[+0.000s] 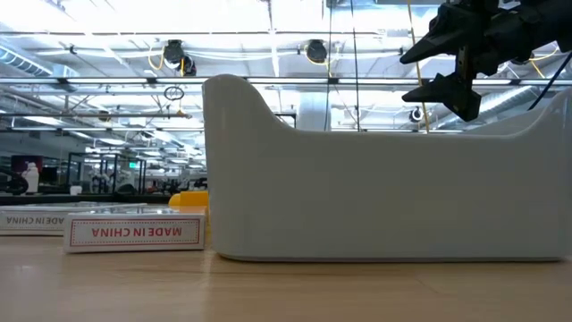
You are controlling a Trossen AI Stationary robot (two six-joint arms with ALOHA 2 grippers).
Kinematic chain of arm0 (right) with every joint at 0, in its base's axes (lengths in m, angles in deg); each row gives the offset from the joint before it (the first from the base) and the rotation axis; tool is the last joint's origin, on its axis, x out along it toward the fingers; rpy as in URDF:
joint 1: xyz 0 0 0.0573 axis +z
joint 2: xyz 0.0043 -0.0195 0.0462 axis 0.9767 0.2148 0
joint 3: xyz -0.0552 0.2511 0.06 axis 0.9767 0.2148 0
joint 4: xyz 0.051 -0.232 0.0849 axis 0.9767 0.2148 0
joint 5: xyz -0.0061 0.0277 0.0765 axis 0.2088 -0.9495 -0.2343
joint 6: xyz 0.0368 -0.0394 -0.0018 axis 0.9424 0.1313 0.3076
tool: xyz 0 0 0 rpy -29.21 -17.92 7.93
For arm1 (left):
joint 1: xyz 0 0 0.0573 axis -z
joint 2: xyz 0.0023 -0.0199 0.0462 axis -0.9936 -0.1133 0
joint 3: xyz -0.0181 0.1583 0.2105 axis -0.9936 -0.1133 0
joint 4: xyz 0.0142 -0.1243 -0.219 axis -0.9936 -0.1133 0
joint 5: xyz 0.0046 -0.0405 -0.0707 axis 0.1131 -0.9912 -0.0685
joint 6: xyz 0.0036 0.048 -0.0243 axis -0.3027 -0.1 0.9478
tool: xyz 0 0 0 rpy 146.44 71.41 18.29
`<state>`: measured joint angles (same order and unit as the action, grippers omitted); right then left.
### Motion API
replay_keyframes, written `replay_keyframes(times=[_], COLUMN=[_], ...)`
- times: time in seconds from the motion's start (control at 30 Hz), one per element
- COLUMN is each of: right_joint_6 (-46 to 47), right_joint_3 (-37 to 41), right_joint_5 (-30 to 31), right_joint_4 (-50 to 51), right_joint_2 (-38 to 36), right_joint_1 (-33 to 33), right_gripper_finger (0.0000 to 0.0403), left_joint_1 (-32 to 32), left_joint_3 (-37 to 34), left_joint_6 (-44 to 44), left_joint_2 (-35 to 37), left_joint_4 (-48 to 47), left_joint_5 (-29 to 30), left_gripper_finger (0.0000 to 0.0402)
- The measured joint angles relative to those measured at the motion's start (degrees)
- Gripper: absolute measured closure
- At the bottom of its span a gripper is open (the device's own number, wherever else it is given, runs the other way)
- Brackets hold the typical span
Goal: Pick & Place Toys
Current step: Put the white and brown playing card pack into the bottom gray bin
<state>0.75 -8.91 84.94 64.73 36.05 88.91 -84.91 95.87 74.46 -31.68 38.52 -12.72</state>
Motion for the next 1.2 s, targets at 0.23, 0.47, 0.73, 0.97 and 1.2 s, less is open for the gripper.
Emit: replay_keyframes(times=[0.23, 0.47, 0.73, 0.97, 1.2], right_joint_6=[0.00, 0.00, 0.00, 0.00, 0.00], right_joint_3=[0.00, 0.00, 0.00, 0.00, 0.00], right_joint_5=[0.00, 0.00, 0.00, 0.00, 0.00], right_joint_4=[0.00, 0.02, 0.03, 0.03, 0.03], right_joint_2=[-0.02, -0.01, -0.02, -0.02, -0.01], right_joint_1=[0.02, 0.02, 0.02, 0.02, 0.02], right_gripper_finger=[0.0151, 0.0151, 0.0151, 0.0151, 0.0151], left_joint_1=[3.67, 7.37, 10.56, 14.22, 15.81], left_joint_3=[-0.07, -0.05, -0.07, -0.09, -0.07], left_joint_6=[1.42, -0.15, -1.97, -7.53, -7.86], left_joint_2=[0.99, 0.89, 1.55, 8.89, 16.38], left_joint_4=[4.45, 5.48, 5.20, -5.06, -16.58], left_joint_5=[0.18, 5.79, 6.57, 6.57, 6.65], left_gripper_finger=[0.0210, 0.0211, 0.0211, 0.0211, 0.0211])
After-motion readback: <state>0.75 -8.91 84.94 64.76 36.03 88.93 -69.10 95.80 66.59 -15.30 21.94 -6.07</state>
